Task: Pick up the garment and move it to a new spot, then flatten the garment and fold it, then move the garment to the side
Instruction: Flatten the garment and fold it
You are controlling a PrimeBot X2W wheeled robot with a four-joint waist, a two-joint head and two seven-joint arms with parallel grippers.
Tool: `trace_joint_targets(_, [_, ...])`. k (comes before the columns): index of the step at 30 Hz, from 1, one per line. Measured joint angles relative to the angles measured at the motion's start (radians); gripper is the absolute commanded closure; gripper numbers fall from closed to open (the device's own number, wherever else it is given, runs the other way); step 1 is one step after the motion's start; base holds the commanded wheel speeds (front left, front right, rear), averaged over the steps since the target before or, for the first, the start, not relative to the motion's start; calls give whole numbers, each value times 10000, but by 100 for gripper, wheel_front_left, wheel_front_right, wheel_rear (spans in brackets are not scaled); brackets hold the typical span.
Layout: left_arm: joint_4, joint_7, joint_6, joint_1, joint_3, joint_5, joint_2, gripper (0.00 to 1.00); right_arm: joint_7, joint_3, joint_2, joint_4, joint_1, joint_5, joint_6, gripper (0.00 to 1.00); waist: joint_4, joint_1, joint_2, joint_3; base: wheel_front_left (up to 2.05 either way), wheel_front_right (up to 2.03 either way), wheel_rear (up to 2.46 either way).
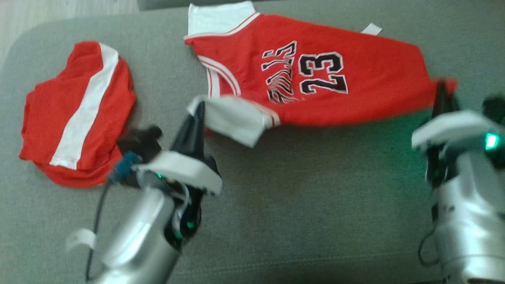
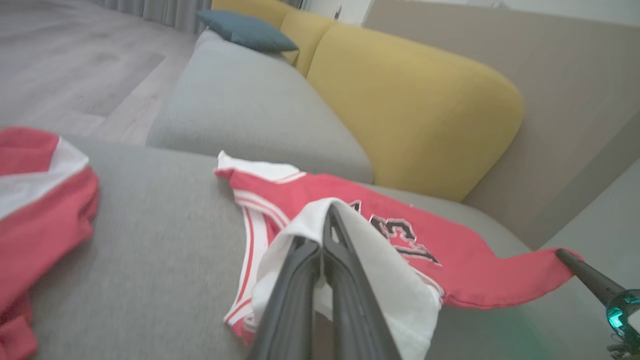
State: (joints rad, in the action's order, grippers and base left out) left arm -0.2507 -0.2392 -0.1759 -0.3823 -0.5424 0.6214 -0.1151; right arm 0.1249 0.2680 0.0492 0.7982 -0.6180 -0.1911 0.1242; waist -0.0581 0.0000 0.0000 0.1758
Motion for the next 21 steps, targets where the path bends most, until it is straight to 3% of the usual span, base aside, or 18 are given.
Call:
trace_joint_targets(9, [1822, 102, -190, -1508, 830, 54, -380, 100, -1503, -1436, 290, -4414, -6, -894, 0, 100, -282, 0, 0, -1098, 0, 0, 0])
trace_joint_targets(14, [3216, 268, -694, -1538, 1049, -215, -719, 100, -2364, -1534, 307, -6615, 756, -1160, -2, 100, -503, 0, 0, -1791, 0, 0, 0])
trace_joint_targets(21, [4861, 757, -1150, -1531, 1062, -562, -1032, 100, -3235, -1151, 247, -8773, 1666, -1158, -2, 100, -755, 0, 0, -2228, 0, 0, 0])
